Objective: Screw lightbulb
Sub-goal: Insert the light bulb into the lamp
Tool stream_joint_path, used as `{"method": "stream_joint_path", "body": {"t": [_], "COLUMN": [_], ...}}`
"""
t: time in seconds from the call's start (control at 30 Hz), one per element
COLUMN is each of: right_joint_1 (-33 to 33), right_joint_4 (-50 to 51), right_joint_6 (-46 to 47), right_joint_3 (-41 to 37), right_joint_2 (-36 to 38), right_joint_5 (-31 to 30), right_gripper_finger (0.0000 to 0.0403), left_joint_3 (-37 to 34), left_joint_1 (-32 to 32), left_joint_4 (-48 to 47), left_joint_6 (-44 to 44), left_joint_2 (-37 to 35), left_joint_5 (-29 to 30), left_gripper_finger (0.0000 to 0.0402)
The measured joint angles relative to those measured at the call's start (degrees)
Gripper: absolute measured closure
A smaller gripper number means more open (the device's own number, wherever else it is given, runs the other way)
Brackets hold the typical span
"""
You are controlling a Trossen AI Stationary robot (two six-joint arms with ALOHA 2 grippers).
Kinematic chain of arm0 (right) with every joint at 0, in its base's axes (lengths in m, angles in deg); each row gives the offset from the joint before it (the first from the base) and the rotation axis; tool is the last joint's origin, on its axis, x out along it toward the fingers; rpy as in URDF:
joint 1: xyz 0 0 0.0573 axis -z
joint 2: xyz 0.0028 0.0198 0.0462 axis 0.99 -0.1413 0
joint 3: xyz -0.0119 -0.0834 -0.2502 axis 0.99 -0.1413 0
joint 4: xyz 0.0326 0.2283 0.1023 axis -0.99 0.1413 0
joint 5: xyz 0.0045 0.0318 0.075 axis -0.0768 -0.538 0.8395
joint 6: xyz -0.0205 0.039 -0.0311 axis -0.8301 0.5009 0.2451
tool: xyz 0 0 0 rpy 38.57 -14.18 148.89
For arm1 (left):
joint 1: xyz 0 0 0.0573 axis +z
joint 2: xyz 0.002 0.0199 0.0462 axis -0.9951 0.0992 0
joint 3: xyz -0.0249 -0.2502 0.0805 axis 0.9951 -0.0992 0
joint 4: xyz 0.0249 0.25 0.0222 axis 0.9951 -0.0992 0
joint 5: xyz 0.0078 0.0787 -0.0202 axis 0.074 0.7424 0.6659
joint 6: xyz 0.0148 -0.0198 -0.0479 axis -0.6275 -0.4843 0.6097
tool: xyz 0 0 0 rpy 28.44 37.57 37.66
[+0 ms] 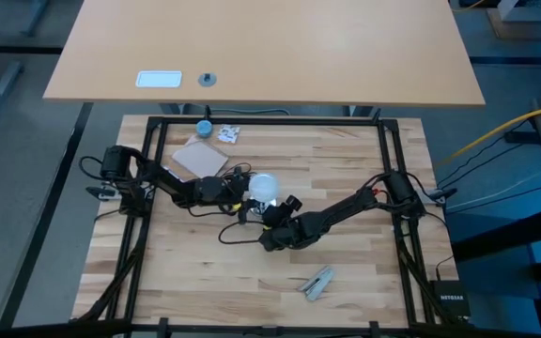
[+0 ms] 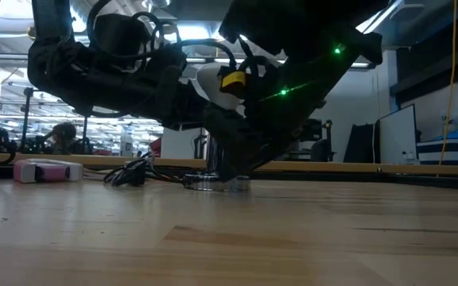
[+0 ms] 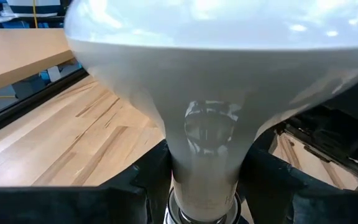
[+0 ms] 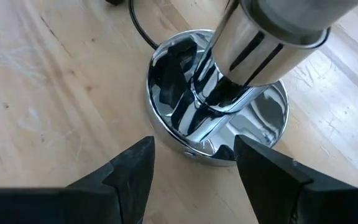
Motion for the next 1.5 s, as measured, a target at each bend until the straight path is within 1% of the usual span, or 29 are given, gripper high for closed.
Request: {"method": "stream_joint_path", "body": {"t": [0.37,0.5,0.73,0.87,1.1,1.2,1.37,1.5], "right_joint_1": [1.53,2.47,3.06,3.27,3.98,4.03,1.48,-1.38], "right_joint_4": [0.23,2.25,6.56,9.76,10.89,12.94,17.14,15.33], "right_joint_6": [-0.09,-0.22,-0.20,0.08,0.04,-0.03,0.09,0.09], "right_joint_3": [0.13,0.26,0.28,0.07,-0.02,-0.13,-0.10,-0.09], "right_joint_2": [-0.83,-0.85,-0.85,-0.98,-1.05,0.08,5.33,8.85], "right_joint_5": [0.00,-0.14,-1.78,-4.74,-6.56,-5.95,-6.38,-5.90], "right_gripper_finger": [0.0178,0.0178,0.0178,0.0178,0.0178,0.0178,0.0178,0.0178], "left_joint_3": [0.00,0.01,0.01,-0.01,-0.03,-0.03,-0.05,-0.03], "left_joint_1": [-0.02,-0.07,-0.02,0.07,0.04,0.28,0.61,0.61], "left_joint_4": [-0.12,-0.28,-0.35,-0.42,-0.38,-0.30,-0.22,-0.15], "left_joint_6": [0.42,0.44,0.43,0.44,0.67,0.77,1.16,1.09], "left_joint_2": [-0.02,-0.04,-0.04,-0.04,-0.04,-0.04,-0.04,-0.03], "left_joint_5": [0.34,0.59,0.70,1.11,0.91,0.20,-0.29,-0.21], "left_gripper_finger": [0.0245,0.0245,0.0245,0.0245,0.0245,0.0245,0.0245,0.0245]}}
